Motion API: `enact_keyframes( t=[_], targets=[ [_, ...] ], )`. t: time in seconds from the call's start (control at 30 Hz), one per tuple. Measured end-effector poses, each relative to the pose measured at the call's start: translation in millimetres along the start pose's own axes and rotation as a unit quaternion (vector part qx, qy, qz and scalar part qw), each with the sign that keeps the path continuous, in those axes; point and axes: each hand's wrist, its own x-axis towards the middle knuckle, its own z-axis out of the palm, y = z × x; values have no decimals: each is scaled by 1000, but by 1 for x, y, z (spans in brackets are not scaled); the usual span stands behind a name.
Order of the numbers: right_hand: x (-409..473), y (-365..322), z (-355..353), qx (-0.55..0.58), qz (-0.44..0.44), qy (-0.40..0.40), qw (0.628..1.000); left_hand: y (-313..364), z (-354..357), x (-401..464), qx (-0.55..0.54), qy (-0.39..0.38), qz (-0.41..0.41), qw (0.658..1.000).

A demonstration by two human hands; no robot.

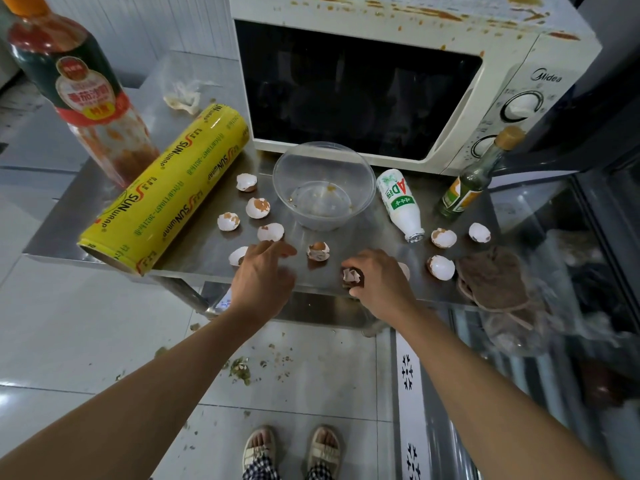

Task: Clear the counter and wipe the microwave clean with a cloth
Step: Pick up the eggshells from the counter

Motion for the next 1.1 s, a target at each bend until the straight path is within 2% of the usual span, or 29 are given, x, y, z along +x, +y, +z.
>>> enact_keyframes(
  t=[0.47, 0.7, 0.8, 0.87, 1.1],
  targets=[
    [7, -2, 6, 46, 5, 15, 999, -1, -2, 4, -10, -1, 2, 1000],
    [29, -25, 9, 189, 21, 136, 972, -2, -3, 10, -31, -4, -11, 999],
    [34, -34, 17, 223, 28, 130, 966, -4, 1, 12, -38, -4, -6, 999],
    [32, -34, 20, 226, 35, 120, 966, -4, 5, 13, -40, -4, -2, 999],
    [11, 1, -14, 164, 82, 164, 969, 11, 19, 23, -55, -33, 0, 998]
  ],
)
